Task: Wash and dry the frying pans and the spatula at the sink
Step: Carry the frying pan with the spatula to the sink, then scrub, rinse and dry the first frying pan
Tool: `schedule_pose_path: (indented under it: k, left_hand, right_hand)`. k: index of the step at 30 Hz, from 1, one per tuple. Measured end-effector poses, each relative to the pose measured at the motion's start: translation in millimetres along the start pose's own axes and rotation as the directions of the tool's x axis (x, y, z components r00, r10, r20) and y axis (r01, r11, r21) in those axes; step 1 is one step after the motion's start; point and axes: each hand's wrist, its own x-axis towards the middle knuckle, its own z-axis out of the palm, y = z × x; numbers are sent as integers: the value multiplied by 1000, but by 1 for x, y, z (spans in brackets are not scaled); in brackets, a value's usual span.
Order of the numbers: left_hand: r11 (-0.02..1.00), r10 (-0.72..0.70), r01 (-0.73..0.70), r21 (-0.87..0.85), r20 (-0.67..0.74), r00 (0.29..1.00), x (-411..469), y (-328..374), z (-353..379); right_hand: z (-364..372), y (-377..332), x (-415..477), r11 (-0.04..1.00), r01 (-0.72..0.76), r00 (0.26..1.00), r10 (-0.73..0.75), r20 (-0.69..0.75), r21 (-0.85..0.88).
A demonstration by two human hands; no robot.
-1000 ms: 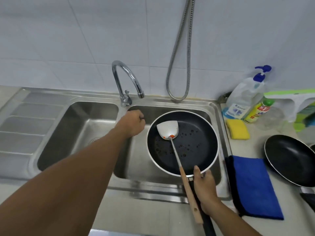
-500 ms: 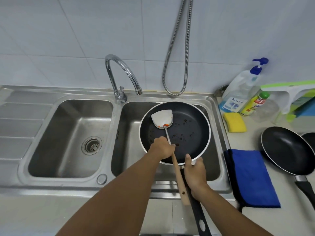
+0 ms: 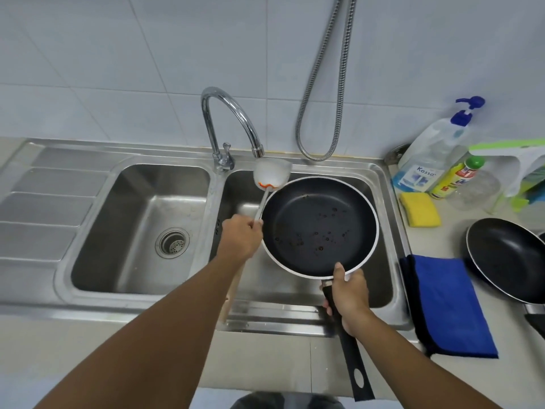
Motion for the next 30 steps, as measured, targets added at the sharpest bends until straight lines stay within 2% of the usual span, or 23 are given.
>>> schedule_pose_path:
  k: [4,8,13,22,30]
  left_hand:
    - [991,-128,129,26,-42,991,9,-28,5]
    - [972,-236,236,-3,21,971,15,-50,26]
    - [934,-358,356,39,100,928,19,-63,54]
    - [904,-427,414,104,168,889,33,-77,78]
    - [895,-431,389,217,202,880,30,-91,83]
  right_hand:
    - [1,4,5,1000,-28,999,28,-15,8]
    - [0,13,8,1000,-12,999,12,-34,-7]
    - [0,20,7,1000,-16,1000,16,-19,16]
    - [12,25,12,999,-26,1000,26,-3,41]
    - [20,24,13,999,-36,999,35,25,31]
